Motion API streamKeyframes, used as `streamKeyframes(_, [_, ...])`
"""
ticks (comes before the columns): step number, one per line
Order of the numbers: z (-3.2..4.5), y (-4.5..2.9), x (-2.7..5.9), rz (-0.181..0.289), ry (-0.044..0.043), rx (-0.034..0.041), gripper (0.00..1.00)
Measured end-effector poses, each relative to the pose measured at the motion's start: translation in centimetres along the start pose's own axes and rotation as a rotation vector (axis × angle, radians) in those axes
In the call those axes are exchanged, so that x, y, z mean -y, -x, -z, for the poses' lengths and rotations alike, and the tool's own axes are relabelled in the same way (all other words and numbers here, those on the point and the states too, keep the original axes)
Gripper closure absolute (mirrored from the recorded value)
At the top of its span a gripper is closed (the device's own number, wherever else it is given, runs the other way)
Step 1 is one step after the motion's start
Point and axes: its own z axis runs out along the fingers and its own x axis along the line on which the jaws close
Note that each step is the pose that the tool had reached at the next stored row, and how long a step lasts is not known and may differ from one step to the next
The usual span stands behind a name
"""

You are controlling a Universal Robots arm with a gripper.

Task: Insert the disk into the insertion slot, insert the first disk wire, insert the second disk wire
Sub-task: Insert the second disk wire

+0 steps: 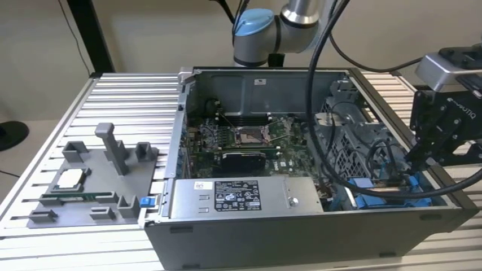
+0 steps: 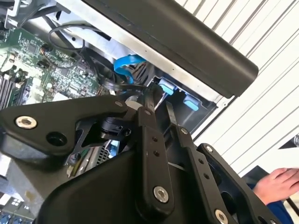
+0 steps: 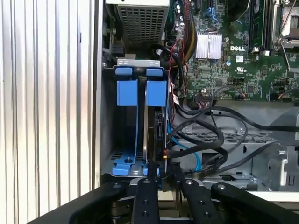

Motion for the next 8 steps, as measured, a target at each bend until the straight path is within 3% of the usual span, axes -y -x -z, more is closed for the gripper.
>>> streamKeyframes(8, [0.03, 0.00, 1.01, 0.023, 0.0068, 0.0102, 0.00])
